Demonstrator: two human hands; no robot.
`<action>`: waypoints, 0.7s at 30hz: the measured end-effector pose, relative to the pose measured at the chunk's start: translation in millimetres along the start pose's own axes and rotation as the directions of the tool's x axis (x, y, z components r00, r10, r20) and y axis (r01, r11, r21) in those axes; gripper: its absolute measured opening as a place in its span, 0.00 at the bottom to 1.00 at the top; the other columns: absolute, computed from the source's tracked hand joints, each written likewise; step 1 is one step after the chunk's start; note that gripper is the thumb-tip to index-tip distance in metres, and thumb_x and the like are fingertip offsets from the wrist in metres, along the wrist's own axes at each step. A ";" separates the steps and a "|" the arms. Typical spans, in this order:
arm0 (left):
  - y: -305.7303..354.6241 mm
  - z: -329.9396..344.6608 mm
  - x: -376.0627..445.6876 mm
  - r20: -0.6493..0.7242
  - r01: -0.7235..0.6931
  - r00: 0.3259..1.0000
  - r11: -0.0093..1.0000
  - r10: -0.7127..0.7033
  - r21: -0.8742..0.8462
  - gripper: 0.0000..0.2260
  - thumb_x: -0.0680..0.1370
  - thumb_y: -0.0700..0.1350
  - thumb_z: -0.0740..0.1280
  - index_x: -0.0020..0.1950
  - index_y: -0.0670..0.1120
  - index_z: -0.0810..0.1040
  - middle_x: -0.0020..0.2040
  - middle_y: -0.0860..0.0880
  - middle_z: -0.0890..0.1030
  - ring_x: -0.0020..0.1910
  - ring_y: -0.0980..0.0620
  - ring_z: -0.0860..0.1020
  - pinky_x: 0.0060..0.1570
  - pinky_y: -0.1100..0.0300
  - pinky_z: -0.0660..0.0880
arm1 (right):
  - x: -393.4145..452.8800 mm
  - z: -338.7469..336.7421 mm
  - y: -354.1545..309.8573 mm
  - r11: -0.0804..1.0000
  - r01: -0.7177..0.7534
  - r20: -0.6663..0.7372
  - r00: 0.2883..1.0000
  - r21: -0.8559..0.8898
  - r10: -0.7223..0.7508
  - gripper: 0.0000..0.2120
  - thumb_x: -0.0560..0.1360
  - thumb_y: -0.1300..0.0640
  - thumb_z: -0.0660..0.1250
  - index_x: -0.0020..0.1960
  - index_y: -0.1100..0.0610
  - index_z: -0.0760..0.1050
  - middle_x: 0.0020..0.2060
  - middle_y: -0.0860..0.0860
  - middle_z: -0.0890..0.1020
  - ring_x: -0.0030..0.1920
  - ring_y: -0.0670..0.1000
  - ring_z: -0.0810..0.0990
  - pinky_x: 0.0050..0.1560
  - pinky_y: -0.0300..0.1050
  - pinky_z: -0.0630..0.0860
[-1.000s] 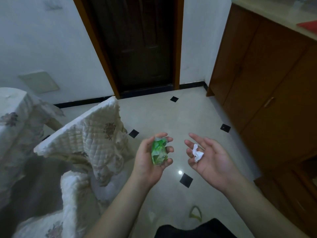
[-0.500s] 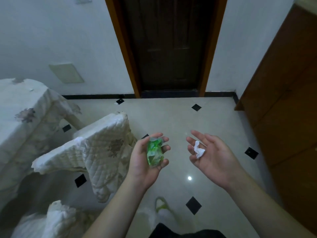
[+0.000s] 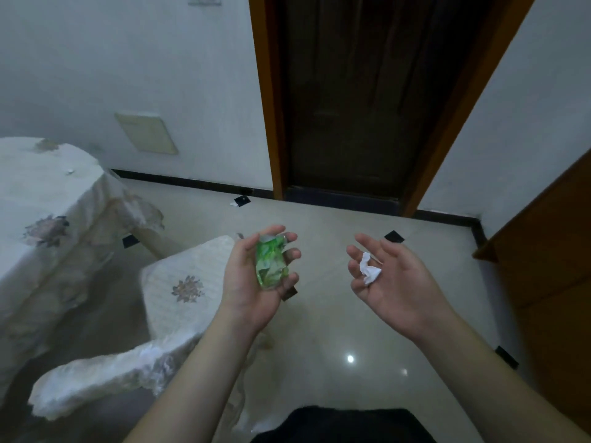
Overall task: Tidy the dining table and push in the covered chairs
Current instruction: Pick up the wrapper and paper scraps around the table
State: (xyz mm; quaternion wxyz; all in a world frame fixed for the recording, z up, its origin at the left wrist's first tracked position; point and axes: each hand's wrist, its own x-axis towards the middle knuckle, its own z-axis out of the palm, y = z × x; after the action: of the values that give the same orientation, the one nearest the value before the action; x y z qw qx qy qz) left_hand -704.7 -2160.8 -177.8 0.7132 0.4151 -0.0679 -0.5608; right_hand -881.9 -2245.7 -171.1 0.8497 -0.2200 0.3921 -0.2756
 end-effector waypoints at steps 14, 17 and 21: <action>31.8 39.2 162.7 -0.130 -0.091 0.988 0.995 0.083 -0.052 0.12 0.72 0.50 0.61 0.49 0.46 0.80 0.50 0.45 0.82 0.40 0.49 0.79 0.32 0.60 0.74 | 180.0 28.5 -103.9 0.994 -0.110 0.084 0.990 -0.005 0.110 0.13 0.76 0.52 0.62 0.52 0.57 0.82 0.46 0.55 0.84 0.42 0.52 0.80 0.39 0.43 0.74; 38.1 58.7 201.7 -0.176 -0.109 0.980 0.990 0.092 -0.089 0.12 0.74 0.50 0.61 0.49 0.46 0.79 0.51 0.45 0.81 0.40 0.49 0.79 0.33 0.59 0.74 | 215.5 30.2 -141.0 0.991 -0.132 0.087 0.988 0.019 0.130 0.14 0.78 0.51 0.60 0.54 0.57 0.81 0.48 0.56 0.83 0.42 0.51 0.80 0.40 0.44 0.74; 42.7 85.6 248.5 -0.214 -0.118 0.972 0.990 0.098 -0.080 0.12 0.75 0.49 0.60 0.50 0.46 0.79 0.51 0.44 0.81 0.40 0.48 0.79 0.32 0.59 0.74 | 264.6 36.1 -193.5 0.990 -0.141 0.079 0.987 0.001 0.141 0.14 0.77 0.51 0.61 0.55 0.57 0.80 0.50 0.55 0.83 0.45 0.51 0.80 0.41 0.44 0.74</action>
State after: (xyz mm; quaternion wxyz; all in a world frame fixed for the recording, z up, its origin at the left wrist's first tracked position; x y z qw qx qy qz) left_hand -631.2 -2416.5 -185.6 0.7643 0.4342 0.0111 -0.4767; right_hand -767.7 -2555.0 -179.6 0.8825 -0.1994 0.3721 -0.2073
